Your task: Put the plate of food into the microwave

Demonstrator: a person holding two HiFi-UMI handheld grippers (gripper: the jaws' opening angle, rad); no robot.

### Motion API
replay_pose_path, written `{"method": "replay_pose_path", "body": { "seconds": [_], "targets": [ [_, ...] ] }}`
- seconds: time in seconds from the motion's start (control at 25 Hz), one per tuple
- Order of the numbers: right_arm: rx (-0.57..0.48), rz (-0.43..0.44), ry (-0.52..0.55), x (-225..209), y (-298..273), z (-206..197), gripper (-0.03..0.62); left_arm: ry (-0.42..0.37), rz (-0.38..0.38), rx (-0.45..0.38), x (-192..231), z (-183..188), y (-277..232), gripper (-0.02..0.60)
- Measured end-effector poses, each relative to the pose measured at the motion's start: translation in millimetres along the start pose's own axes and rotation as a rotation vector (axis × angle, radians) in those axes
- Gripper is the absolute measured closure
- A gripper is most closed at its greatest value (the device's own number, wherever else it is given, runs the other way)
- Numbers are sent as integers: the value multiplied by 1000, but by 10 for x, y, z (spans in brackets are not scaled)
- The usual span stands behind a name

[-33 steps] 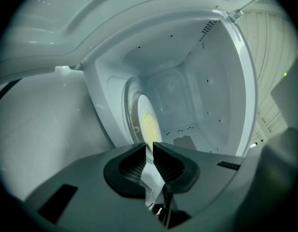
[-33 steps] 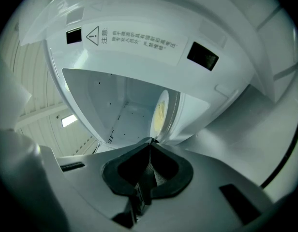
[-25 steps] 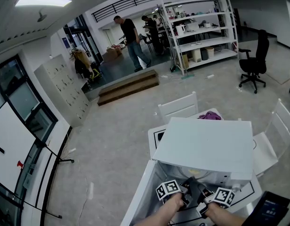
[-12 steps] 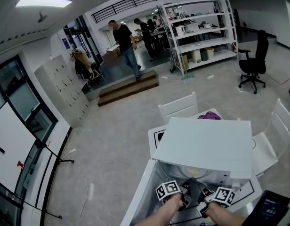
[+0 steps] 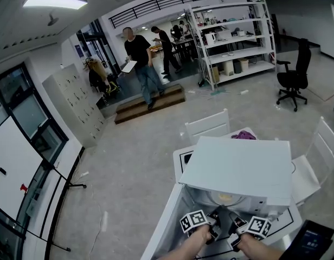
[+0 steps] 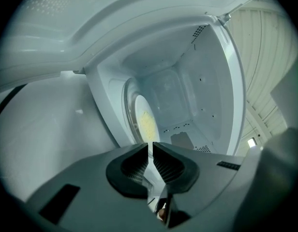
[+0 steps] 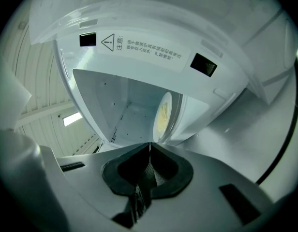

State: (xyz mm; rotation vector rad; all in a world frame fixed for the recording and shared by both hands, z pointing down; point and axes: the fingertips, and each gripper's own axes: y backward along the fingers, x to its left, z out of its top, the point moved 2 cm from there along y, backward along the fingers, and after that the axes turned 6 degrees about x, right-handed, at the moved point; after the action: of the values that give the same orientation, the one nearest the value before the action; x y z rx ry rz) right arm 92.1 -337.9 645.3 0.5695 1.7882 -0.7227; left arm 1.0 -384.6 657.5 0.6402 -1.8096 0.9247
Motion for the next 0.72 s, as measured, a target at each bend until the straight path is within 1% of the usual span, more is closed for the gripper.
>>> {"method": "replay_pose_path", "body": {
  "seconds": [0.08,0.2,0.4,0.52,0.64,0.68,0.72],
  "targets": [
    [0,2,1,24,7,-28,582,-11,-16,-6,-38,-13,42,551],
    [-3,28,-18,82,22,-103,582,-34,-40,-15,-94,-58,122,552],
    [-8,26,3,114,105,-144,582,-58,-78,-19,-187,-149,219,552],
    [-11,25,35,161,204,-172,582,-103,-88,-21,-268,-224,308,552],
    [-14,23,76,203,327,-214,582,-164,-81,-34,-314,-307,439,554],
    [-15,18,91,221,367,-220,582,-188,-77,-39,-336,-327,489,571],
    [-17,8,104,237,411,-224,582,-211,-73,-44,-360,-346,542,575]
  ]
}}
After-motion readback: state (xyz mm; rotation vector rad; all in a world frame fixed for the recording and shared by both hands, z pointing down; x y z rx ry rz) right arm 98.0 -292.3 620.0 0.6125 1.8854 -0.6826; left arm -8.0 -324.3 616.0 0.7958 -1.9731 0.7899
